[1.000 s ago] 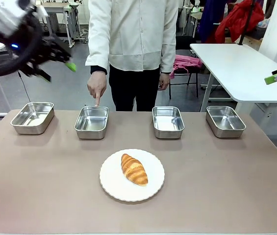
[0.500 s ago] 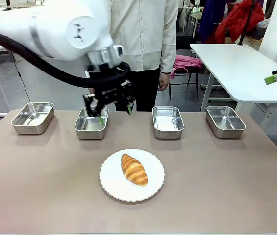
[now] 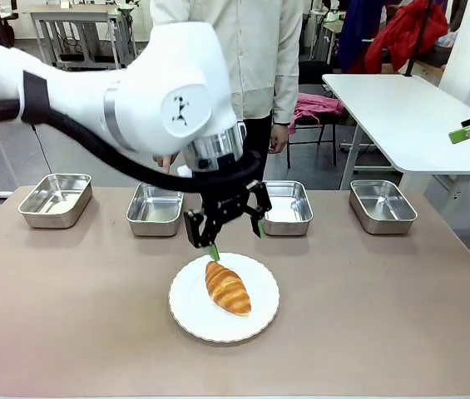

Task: Place the bread in the container.
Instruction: Place the Butter Roll into the Airtight Container indicated by the human.

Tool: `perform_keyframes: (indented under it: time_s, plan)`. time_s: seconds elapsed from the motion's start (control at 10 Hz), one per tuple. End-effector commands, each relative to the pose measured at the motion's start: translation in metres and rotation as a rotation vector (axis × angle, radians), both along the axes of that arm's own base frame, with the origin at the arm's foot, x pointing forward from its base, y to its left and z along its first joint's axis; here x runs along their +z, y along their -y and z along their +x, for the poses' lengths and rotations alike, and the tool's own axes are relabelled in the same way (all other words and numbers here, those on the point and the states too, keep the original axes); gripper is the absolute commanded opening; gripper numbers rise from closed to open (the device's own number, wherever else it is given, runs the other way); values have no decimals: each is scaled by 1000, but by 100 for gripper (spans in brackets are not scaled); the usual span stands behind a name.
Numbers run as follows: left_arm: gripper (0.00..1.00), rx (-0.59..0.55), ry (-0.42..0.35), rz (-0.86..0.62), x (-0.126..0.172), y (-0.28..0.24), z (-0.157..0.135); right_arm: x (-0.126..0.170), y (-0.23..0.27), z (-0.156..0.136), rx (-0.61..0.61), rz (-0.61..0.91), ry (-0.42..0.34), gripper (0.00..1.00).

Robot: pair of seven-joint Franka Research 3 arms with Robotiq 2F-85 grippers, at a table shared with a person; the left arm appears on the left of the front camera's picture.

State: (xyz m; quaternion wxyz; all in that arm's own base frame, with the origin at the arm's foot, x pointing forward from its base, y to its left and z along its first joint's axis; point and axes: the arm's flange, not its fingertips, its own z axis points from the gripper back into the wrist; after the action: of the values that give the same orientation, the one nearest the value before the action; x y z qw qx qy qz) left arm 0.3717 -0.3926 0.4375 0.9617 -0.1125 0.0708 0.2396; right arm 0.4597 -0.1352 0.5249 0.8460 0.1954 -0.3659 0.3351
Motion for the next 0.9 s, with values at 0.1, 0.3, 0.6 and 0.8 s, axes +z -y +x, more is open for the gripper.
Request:
perform_keyframes:
  time_s: [0.1,0.3,0.6,0.8]
  plan:
    - [100,-39,38,-44,-39,-32,-14,1,0,1,4,17,14,100]
    - [100,-14,12,-28,-29,-16,-7,1,0,1,4,17,14,100]
    - [100,-35,28,-26,-42,-22,-7,1,0,1,4,17,14,100]
    - [100,-69,47,-31,-59,-14,-7,1,0,1,4,17,14,100]
